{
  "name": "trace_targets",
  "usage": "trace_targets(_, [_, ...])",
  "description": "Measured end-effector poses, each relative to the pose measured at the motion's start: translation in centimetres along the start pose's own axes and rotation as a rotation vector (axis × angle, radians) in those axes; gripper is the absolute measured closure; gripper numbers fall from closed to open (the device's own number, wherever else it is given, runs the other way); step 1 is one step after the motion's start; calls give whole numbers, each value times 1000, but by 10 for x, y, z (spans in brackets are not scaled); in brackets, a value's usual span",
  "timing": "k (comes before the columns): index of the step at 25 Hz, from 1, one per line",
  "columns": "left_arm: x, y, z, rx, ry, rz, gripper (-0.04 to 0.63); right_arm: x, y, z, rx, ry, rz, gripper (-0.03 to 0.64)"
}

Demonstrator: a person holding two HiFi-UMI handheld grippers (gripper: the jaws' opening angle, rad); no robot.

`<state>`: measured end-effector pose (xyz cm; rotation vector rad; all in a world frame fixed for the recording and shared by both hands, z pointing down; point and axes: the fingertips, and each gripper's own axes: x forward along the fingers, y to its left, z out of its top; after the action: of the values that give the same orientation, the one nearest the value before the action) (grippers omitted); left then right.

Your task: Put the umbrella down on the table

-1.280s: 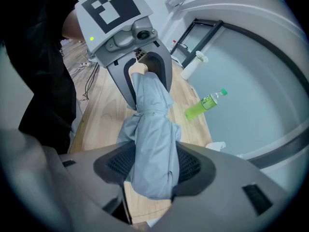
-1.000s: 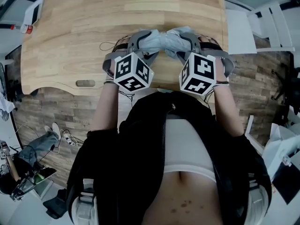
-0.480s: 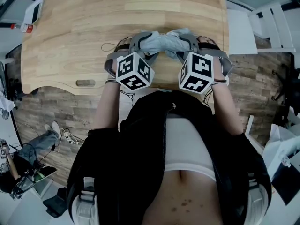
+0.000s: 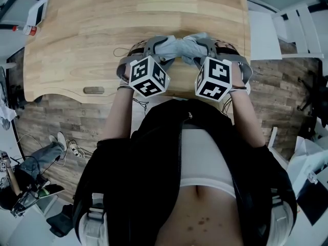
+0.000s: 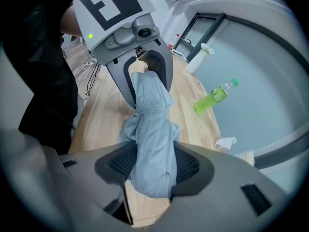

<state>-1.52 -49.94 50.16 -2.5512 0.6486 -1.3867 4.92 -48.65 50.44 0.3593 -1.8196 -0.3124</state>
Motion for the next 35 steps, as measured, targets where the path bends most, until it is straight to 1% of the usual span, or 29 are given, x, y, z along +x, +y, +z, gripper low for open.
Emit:
trace_targets(12, [11, -5, -10, -30, 22, -43, 321, 15, 6, -3, 8, 11, 51, 377])
trace_targets(29, [23, -14, -13, -47, 47, -80, 324, 29, 13, -12, 14, 28, 110, 377])
trace_targets(35, [27, -15, -15, -53, 56, -91, 324, 34, 14, -15, 16, 30, 117, 377])
